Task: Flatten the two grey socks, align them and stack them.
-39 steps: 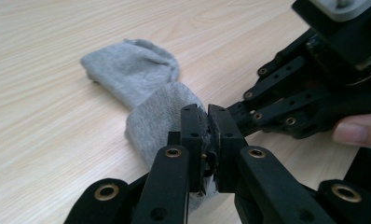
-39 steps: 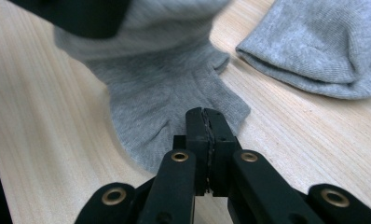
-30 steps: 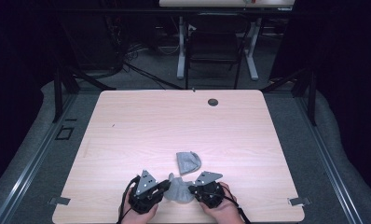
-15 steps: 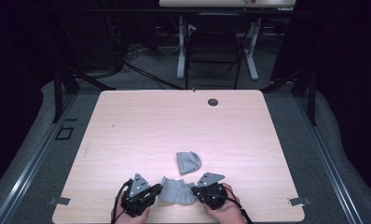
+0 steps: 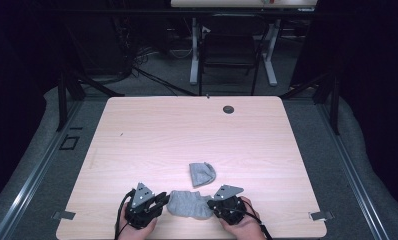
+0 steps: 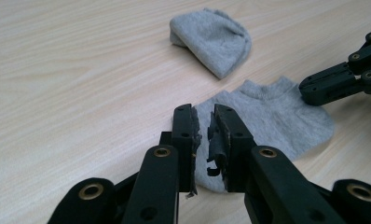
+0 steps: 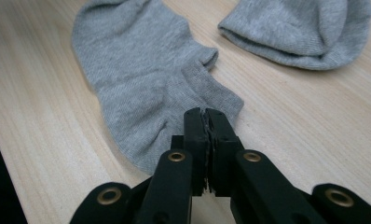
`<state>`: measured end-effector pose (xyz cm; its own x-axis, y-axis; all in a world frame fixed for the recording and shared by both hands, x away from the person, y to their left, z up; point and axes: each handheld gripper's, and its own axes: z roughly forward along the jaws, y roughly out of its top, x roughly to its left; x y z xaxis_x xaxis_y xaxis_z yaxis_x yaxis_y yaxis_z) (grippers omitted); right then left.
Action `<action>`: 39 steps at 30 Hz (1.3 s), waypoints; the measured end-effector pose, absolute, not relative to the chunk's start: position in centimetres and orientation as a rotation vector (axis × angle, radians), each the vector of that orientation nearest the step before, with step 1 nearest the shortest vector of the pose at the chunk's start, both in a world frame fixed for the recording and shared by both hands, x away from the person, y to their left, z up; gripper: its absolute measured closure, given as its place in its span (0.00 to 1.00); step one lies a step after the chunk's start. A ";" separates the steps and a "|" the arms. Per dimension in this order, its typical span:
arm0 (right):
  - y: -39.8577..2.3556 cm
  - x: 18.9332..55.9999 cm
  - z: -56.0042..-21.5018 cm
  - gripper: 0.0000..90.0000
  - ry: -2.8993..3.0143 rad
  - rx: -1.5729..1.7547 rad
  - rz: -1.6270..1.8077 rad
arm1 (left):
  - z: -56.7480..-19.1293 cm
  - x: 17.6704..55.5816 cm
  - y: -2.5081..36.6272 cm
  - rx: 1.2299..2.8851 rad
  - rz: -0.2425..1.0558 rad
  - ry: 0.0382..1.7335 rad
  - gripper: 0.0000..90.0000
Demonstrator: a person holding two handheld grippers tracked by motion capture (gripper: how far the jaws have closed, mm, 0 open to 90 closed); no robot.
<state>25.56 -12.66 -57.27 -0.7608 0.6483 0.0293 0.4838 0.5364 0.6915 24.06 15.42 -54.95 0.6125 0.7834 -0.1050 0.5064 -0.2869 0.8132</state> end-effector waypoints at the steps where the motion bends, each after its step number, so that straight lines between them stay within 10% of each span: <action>1: -12.8 25.6 -57.0 0.97 2.546 0.957 1.036 | -55.1 24.2 15.4 1.959 0.397 1.009 0.87; 39: -12.9 25.5 -57.3 0.97 2.534 0.960 0.986 | -58.2 24.2 13.3 2.126 0.406 0.977 0.95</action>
<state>25.53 -12.87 -57.33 -0.7487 0.6629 -0.0005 0.4882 0.5519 0.6761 24.23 13.26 -58.21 0.6584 0.7523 -0.0222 0.5152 -0.4290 0.7420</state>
